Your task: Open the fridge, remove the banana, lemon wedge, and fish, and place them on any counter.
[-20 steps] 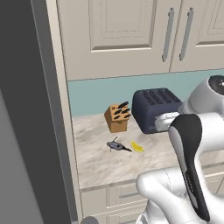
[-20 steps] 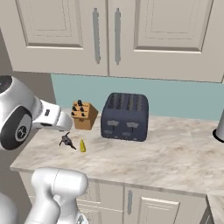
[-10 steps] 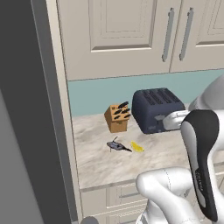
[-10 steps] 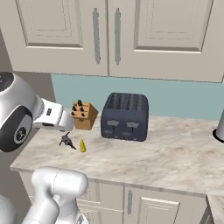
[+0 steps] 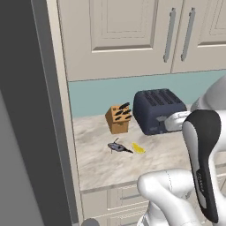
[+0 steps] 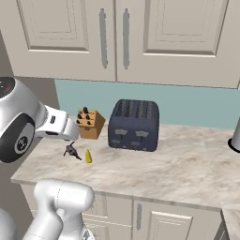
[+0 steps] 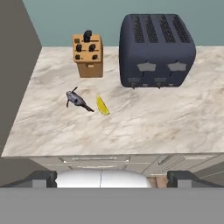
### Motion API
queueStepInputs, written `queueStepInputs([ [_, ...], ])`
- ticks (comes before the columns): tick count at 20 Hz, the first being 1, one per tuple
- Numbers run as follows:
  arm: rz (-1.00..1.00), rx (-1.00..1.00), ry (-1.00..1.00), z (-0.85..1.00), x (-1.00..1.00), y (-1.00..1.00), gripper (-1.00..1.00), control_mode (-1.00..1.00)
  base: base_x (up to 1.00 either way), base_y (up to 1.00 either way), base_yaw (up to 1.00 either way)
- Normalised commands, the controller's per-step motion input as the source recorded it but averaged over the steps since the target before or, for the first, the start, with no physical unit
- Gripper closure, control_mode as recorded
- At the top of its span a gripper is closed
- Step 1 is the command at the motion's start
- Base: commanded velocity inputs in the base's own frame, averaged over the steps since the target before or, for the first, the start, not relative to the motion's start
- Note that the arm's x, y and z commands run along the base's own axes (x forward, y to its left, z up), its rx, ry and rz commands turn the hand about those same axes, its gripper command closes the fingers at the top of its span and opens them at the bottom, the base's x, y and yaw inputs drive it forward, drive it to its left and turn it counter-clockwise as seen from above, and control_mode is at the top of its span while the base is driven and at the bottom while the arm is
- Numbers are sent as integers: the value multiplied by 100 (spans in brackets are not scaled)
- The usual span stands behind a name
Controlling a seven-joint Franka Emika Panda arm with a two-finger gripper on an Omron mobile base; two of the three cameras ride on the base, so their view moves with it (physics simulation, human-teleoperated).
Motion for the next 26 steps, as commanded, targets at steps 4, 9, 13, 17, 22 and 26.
queueStepInputs([
  [4,0,0,0,0,0,0,-100,100,-36,1,0],
  [9,0,0,0,0,0,0,-100,100,-98,20,3],
  [13,0,0,0,0,0,0,-100,100,-100,30,3],
  [17,0,0,0,0,0,0,-100,100,-81,62,2],
  [22,0,0,0,0,0,0,-100,100,-30,89,0],
  [26,0,0,0,0,0,0,-100,100,-8,92,0],
])
